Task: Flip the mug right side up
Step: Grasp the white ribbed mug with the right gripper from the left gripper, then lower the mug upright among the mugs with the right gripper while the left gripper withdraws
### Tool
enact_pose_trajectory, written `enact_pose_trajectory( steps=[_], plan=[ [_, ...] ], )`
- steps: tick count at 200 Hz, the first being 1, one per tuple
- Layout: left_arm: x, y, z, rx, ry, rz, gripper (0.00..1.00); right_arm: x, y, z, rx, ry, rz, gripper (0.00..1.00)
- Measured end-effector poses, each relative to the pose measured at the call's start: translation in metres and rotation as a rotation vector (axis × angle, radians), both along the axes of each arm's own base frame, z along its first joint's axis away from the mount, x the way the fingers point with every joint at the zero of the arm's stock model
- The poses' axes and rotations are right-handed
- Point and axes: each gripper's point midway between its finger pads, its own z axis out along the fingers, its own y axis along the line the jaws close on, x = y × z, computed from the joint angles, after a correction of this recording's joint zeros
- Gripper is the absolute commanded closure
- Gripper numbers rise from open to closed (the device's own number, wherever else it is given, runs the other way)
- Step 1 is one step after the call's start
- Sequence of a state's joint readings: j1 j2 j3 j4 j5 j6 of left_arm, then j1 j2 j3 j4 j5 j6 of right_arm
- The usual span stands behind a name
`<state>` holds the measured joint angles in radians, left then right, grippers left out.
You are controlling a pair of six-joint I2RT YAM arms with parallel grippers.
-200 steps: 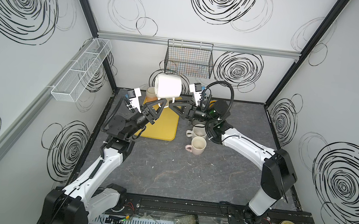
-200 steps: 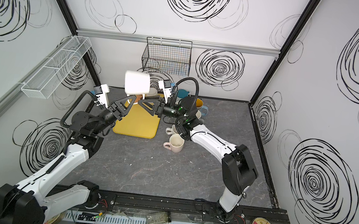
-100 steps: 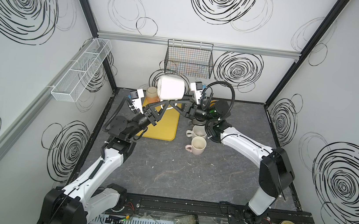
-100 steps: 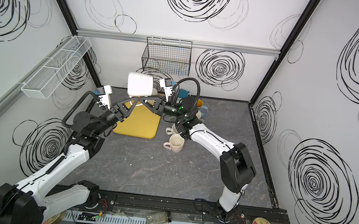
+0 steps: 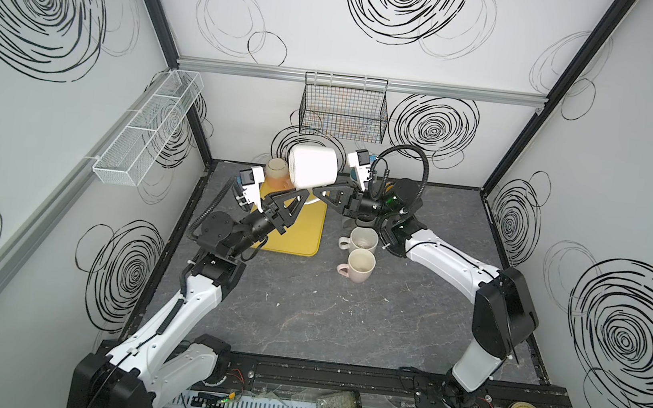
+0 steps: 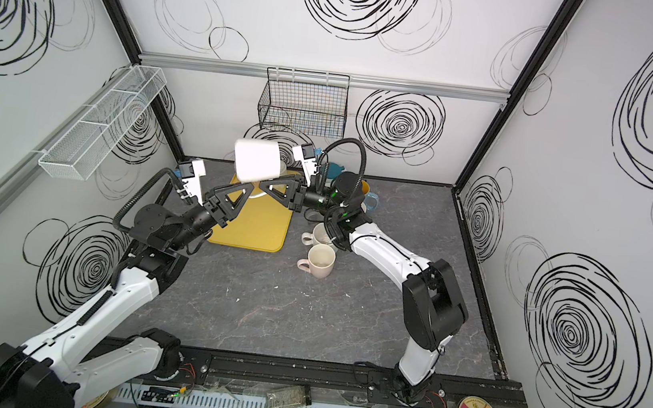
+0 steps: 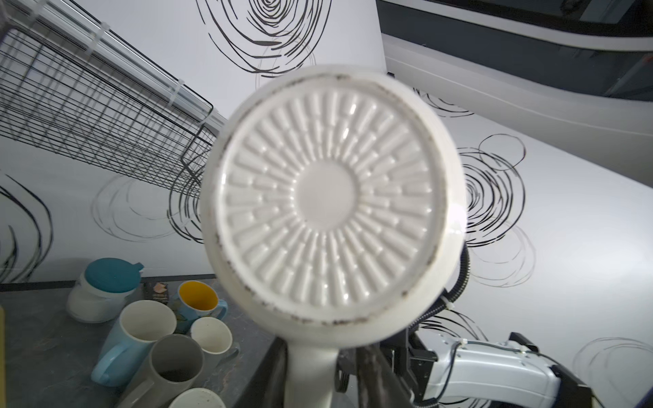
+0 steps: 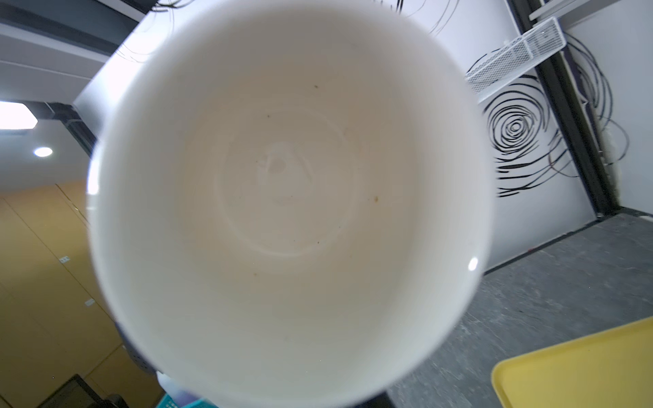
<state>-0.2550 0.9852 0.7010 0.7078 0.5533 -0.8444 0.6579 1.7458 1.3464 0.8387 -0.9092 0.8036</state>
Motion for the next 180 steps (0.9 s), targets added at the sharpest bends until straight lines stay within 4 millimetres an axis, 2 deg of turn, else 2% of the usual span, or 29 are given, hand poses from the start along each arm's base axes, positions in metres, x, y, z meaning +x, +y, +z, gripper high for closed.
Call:
enact_pose_trajectory(
  steps=[40, 75, 102, 143, 180],
  plan=[
    [0.000, 0.001, -0.010, 0.042, 0.022, 0.016, 0.56, 0.008, -0.013, -0.011, -0.100, -0.071, -0.059, 1.00],
    [-0.008, 0.003, -0.001, 0.060, -0.029, 0.026, 0.55, 0.028, -0.038, -0.023, -0.216, -0.126, -0.180, 1.00],
    [-0.008, 0.003, -0.004, 0.077, -0.032, 0.032, 0.55, 0.041, -0.059, -0.038, -0.320, -0.154, -0.273, 1.00],
    [0.005, 0.001, -0.027, 0.120, 0.035, 0.050, 0.55, 0.048, -0.087, -0.059, -0.491, -0.214, -0.386, 1.00],
    [0.021, 0.001, -0.066, 0.192, 0.159, 0.072, 0.55, 0.046, -0.112, -0.067, -0.634, -0.303, -0.481, 1.00]
  ],
)
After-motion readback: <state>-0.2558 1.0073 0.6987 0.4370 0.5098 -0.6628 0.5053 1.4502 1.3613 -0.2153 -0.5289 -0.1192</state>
